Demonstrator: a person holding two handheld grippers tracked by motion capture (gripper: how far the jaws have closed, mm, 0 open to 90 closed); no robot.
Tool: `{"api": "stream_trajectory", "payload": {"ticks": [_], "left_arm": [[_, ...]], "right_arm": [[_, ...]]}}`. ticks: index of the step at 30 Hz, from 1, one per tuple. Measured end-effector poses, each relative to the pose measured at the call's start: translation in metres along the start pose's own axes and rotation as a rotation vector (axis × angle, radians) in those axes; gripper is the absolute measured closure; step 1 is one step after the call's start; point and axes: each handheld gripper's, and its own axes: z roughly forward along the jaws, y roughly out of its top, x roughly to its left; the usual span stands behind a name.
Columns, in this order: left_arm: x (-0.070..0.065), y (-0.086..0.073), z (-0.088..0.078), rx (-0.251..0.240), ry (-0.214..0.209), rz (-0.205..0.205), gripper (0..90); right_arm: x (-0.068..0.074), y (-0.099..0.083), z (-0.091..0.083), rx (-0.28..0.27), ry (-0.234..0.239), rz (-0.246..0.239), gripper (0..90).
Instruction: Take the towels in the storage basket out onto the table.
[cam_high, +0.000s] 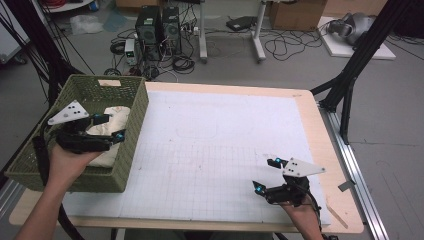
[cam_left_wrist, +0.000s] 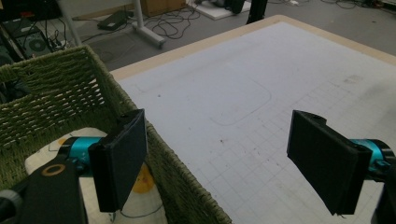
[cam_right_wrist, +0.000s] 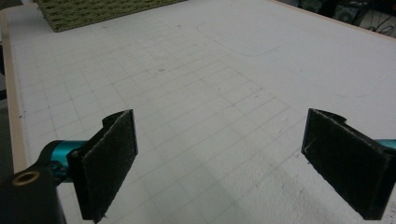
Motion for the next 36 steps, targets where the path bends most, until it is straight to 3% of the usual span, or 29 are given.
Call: {"api": "stream_trajectory", "payload": {"ticks": [8, 19, 27, 29, 36], "left_arm": [[0.009, -0.005, 0.0, 0.01, 0.029, -0.012, 20.6], [0.031, -0.016, 0.0, 0.056, 0.088, -0.044, 21.1], [0.044, -0.019, 0.006, 0.1, 0.126, -0.041, 21.8], [0.047, -0.021, 0.006, 0.108, 0.153, -0.019, 24.1], [0.057, -0.029, 0.009, 0.139, 0.171, -0.045, 24.9]], "right_arm": [[0.0, 0.0, -0.001, -0.002, -0.004, -0.002, 9.8], [-0.001, 0.0, 0.0, -0.002, -0.002, 0.0, 9.8], [-0.001, 0.0, -0.001, -0.001, -0.002, 0.003, 9.8], [-0.001, 0.0, -0.001, -0.004, -0.002, 0.005, 9.8], [-0.001, -0.001, -0.001, -0.003, 0.0, 0.0, 9.8]]}}
